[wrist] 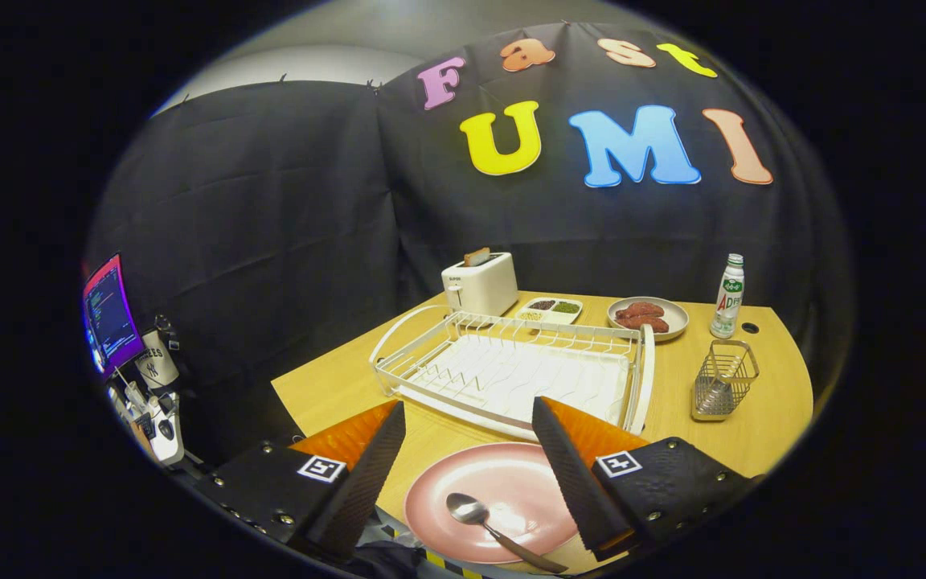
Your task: Take the plate from the dish rack, then take the spoon from the basket and place it into the plate.
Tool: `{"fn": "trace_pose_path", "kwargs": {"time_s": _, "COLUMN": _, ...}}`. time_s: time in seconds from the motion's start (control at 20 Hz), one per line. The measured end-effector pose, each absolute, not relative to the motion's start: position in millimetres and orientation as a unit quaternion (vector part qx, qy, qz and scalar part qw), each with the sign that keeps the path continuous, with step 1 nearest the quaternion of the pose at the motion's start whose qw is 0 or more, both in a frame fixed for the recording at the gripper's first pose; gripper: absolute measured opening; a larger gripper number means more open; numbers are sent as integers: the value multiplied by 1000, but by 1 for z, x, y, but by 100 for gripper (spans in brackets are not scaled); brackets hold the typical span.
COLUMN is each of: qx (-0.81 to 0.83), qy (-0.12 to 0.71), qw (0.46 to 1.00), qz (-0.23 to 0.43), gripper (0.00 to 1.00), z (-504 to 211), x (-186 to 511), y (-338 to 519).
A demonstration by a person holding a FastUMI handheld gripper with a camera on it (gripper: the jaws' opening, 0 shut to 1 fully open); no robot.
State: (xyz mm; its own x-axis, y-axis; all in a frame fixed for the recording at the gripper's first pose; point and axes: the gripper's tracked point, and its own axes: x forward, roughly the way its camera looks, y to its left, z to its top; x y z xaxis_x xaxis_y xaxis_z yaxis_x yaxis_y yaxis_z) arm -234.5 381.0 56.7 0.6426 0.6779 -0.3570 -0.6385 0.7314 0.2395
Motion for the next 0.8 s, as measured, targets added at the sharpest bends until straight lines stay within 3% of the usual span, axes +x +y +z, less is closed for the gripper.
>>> {"fn": "trace_pose_path", "kwargs": {"time_s": 0.35, "qx": 55, "qy": 160, "qw": 925, "qz": 341, "gripper": 98, "z": 104, "x": -210, "y": 359}}
{"fn": "trace_pose_path", "kwargs": {"time_s": 0.8, "qx": 71, "qy": 36, "qw": 971, "qz": 224, "gripper": 97, "z": 202, "x": -134, "y": 253}}
